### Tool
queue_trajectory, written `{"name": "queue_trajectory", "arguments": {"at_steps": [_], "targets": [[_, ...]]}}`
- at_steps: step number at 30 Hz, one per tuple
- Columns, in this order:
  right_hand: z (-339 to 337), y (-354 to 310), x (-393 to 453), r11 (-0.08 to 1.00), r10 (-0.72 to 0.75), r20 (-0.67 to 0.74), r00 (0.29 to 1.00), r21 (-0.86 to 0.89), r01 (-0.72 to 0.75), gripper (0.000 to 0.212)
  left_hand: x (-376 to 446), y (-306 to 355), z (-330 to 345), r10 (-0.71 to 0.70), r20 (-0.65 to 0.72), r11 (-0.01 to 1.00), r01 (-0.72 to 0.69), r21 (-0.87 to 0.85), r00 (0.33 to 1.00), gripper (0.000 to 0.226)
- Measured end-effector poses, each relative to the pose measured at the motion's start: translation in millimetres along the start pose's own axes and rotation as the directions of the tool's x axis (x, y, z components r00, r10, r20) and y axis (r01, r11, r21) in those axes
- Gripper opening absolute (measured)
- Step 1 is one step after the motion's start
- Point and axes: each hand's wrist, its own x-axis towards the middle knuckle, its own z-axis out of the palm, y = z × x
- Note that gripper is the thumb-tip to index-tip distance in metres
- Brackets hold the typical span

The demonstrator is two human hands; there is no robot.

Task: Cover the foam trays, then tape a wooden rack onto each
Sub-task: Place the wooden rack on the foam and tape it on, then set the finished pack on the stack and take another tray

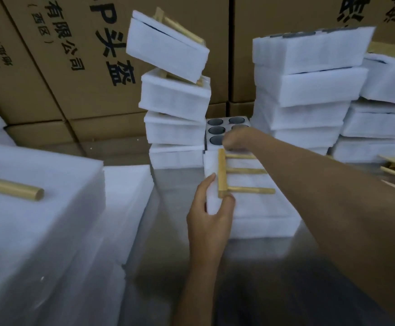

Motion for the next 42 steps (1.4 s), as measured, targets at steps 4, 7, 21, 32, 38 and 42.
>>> {"name": "queue_trajectory", "arguments": {"at_steps": [4, 7, 21, 32, 38, 42], "targets": [[-6, 0, -1, 0.992, -0.118, -0.048, 0.992, -0.052, 0.116, 0.053, 2, 2, 0, 0.006, 0.023, 1.000, -0.006, 0.003, 1.000, 0.038], [-22, -4, -13, 0.964, -0.211, -0.157, 0.965, 0.128, 0.232, 0.055, 0, 3, 0, 0.019, 0.026, 1.000, -0.018, -0.015, 0.999, 0.039], [-9, 10, -35, 0.513, 0.079, -0.357, 0.931, 0.815, 0.269, 0.056, 2, 8, -12, -0.013, 0.176, 1.000, 0.014, -0.005, 0.984, 0.056], [-34, 11, -106, 0.278, 0.073, -0.522, 0.850, 0.829, 0.486, 0.039, -5, 1, -30, 0.008, 0.337, 0.983, -0.069, 0.171, 0.941, 0.097], [-30, 34, -167, 0.252, -0.024, -0.523, 0.852, 0.822, 0.511, 0.039, 3, 5, -12, 0.037, 0.205, 0.972, -0.083, 0.219, 0.978, 0.083], [-23, 55, -207, 0.303, -0.083, -0.566, 0.820, 0.770, 0.562, 0.034, 23, 8, 2, 0.029, 0.189, 0.969, -0.074, 0.234, 0.982, 0.084]]}}
